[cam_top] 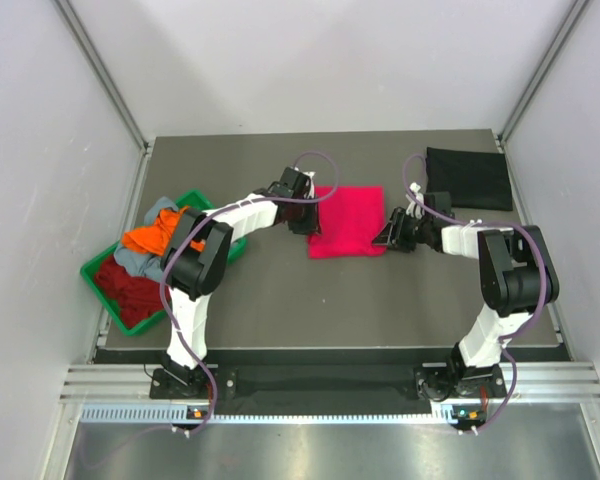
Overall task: Fold and stack the t-shirts
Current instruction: Fold the tshirt
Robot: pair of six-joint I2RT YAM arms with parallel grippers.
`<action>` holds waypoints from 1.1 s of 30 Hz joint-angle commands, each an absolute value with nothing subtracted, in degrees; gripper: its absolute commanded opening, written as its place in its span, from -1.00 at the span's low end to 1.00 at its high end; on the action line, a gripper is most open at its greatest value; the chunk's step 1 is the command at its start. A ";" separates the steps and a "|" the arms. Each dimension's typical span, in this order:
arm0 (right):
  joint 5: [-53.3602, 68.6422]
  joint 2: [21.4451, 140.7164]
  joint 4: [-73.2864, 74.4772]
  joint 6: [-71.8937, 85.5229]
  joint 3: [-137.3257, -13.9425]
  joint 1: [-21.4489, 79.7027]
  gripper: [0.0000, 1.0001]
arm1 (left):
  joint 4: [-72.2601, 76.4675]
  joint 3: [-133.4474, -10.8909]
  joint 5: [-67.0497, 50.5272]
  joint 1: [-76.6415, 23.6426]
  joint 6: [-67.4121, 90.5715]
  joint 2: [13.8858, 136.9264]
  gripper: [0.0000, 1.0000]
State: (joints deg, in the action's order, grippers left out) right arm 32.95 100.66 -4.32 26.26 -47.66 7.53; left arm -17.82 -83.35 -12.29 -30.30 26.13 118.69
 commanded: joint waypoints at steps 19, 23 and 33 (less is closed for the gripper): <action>32.87 100.99 -5.10 25.93 -45.44 8.70 -0.21 | -24.69 -84.99 -10.99 -28.92 24.52 112.51 0.08; 32.78 100.46 -4.83 26.01 -45.44 8.61 -0.21 | -26.10 -85.61 -9.94 -28.92 24.00 111.80 0.10; 32.70 99.23 -4.48 26.28 -45.44 8.70 -0.21 | -23.64 -83.58 -10.63 -28.92 24.96 114.96 0.08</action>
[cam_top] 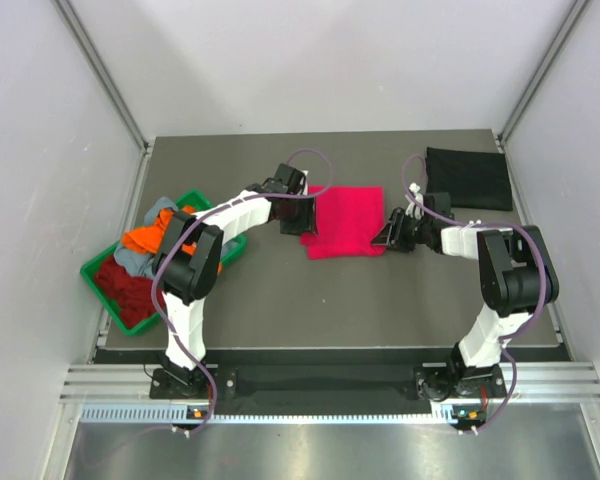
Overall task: Fold and stack the t-shirts
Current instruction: Fold the tshirt
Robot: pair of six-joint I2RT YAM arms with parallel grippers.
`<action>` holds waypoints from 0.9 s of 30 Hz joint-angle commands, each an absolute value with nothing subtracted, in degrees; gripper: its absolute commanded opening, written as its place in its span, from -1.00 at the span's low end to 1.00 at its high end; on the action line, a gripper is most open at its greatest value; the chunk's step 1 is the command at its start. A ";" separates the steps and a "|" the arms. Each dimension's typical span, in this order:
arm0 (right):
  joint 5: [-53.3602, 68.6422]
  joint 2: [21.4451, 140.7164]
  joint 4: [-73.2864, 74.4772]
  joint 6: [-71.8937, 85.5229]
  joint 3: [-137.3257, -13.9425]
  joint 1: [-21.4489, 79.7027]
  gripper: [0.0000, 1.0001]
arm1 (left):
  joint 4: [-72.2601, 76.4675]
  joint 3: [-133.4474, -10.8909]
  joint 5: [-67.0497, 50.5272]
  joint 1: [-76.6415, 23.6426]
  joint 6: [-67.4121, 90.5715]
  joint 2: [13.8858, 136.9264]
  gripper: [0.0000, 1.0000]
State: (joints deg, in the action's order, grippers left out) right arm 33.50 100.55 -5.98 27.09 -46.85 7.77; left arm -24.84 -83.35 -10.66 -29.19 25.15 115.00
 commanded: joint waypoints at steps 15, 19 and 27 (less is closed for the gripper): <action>32.52 98.17 -5.89 26.98 -42.98 8.96 -0.21 | -21.45 -83.15 -12.66 -28.92 25.75 118.74 0.06; 32.43 98.09 -5.98 27.16 -43.07 8.96 -0.22 | -22.32 -83.49 -9.77 -28.92 24.87 115.85 0.13; 32.17 96.77 -5.45 27.42 -43.24 8.96 -0.18 | -25.22 -85.87 -5.89 -28.92 23.64 115.49 0.17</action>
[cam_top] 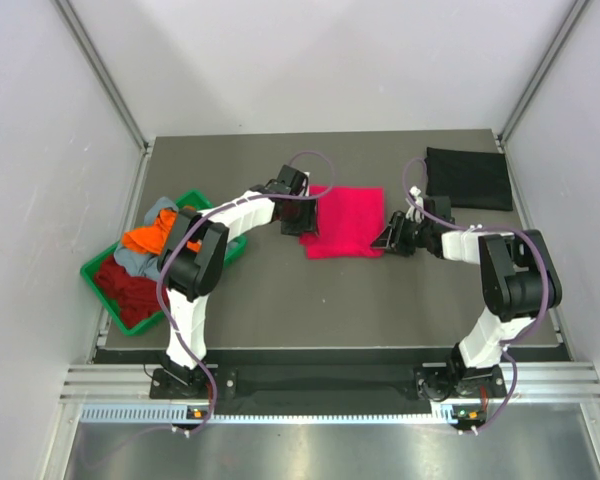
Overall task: Fold and stack the t-shirts
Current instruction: Fold the tshirt
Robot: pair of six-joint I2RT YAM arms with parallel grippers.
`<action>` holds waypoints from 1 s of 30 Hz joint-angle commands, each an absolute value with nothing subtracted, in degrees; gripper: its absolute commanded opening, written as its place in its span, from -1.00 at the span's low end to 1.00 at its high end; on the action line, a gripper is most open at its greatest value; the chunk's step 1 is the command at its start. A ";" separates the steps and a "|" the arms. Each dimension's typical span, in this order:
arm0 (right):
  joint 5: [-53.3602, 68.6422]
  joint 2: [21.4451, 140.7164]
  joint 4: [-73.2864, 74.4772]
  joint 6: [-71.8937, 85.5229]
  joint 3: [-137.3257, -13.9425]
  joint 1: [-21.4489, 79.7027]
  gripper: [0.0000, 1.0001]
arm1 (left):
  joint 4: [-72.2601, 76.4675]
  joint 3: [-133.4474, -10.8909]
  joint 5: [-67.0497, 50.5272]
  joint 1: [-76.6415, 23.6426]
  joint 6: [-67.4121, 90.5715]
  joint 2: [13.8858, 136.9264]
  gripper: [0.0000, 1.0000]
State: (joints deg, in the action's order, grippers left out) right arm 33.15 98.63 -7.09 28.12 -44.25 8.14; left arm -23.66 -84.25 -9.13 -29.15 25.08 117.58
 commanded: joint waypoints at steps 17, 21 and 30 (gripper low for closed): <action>32.25 94.57 -4.48 27.33 -43.07 9.05 -0.18 | -19.17 -83.33 -16.16 -29.27 25.57 119.79 -0.14; 32.87 93.52 -5.54 28.83 -41.40 9.31 -0.18 | -16.35 -82.53 -21.52 -29.18 26.80 119.44 -0.34; 28.83 83.68 0.96 28.39 -41.21 8.97 -0.15 | -19.77 -83.67 -27.76 -27.43 24.61 117.42 -0.98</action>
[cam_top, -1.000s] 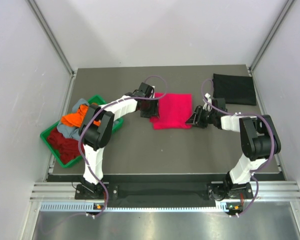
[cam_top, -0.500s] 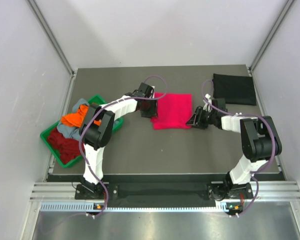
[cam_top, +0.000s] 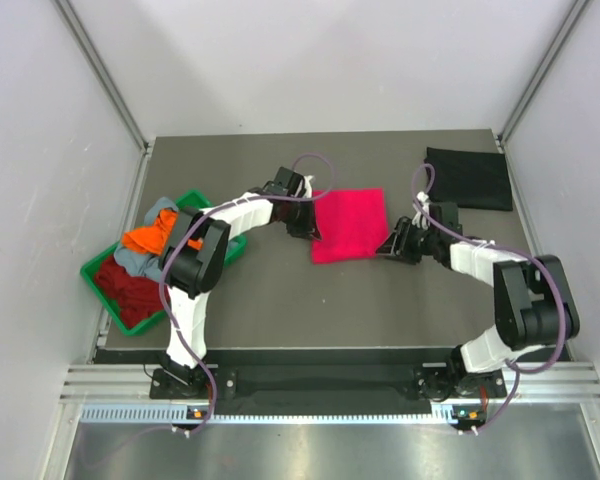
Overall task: Fold and stack the t-shirts
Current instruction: Fold the tshirt
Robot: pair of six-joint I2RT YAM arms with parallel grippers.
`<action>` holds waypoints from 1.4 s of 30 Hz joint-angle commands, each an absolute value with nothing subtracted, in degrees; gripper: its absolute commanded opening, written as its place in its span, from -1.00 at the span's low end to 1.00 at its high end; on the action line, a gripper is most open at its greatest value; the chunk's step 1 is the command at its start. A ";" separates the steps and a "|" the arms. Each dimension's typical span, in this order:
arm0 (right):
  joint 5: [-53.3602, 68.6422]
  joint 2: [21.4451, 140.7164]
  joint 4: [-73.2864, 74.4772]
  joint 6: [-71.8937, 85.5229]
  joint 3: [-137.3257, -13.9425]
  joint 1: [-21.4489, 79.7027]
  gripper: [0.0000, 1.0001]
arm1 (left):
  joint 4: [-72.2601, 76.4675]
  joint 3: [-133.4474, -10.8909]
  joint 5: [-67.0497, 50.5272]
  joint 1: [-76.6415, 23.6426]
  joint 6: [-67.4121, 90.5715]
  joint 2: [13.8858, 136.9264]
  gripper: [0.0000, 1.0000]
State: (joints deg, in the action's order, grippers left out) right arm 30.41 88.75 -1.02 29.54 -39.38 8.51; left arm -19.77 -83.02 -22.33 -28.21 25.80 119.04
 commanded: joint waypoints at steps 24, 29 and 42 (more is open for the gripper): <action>34.80 89.12 0.45 19.77 -47.11 8.88 -0.03 | -24.24 -89.11 -36.92 -20.39 17.76 128.13 -1.00; 36.12 91.40 -5.27 20.92 -47.11 8.88 0.01 | -27.33 -94.47 -36.04 -19.60 14.94 131.65 -1.00; 37.26 92.28 -9.75 19.51 -46.32 8.88 -0.05 | -29.53 -104.59 -36.03 -17.84 12.74 139.22 -1.00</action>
State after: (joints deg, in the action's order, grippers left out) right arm 35.27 92.44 -4.84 21.08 -44.38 8.51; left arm -34.50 -102.45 -45.01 -19.38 17.04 135.22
